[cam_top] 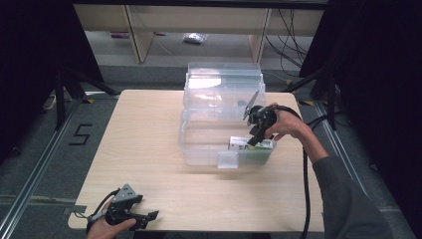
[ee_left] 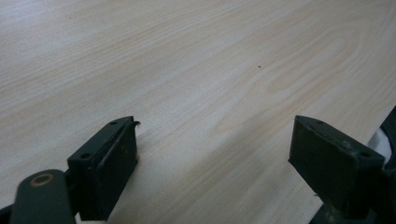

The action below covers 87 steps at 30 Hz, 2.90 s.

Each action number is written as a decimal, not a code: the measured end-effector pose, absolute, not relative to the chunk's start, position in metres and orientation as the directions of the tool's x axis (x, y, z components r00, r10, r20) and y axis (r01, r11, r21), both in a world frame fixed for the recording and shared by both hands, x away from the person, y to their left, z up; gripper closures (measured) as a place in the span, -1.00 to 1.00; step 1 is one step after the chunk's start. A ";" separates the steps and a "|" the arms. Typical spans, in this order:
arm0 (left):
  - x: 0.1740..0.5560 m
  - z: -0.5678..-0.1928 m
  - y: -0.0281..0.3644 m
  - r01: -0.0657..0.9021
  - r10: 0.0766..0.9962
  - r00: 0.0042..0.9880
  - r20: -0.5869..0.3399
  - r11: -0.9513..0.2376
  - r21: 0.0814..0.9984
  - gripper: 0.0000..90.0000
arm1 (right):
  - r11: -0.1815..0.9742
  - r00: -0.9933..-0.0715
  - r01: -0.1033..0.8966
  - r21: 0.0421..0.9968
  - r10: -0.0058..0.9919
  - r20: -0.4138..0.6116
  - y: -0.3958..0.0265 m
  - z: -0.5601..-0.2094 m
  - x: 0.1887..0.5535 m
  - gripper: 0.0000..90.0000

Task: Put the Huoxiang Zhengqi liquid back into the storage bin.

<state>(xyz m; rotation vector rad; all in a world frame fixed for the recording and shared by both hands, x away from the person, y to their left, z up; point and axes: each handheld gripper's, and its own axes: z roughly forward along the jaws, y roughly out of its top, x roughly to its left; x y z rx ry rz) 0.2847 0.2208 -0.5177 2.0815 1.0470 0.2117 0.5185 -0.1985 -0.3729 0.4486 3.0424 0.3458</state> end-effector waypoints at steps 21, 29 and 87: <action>0.285 -0.518 0.221 0.611 0.740 0.646 -0.187 -0.355 0.708 -0.67 | 0.911 -0.944 0.314 0.266 0.329 -0.012 -0.199 -0.364 0.511 0.03; 0.285 -0.518 0.221 0.611 0.741 0.645 -0.187 -0.352 0.709 -0.67 | 0.895 -0.939 0.312 0.320 0.341 -0.035 -0.207 -0.353 0.505 -0.10; 0.284 -0.518 0.220 0.626 0.749 0.628 -0.211 -0.325 0.709 -0.67 | 0.527 -0.781 0.473 0.706 0.621 0.059 -0.245 -0.390 0.400 -0.53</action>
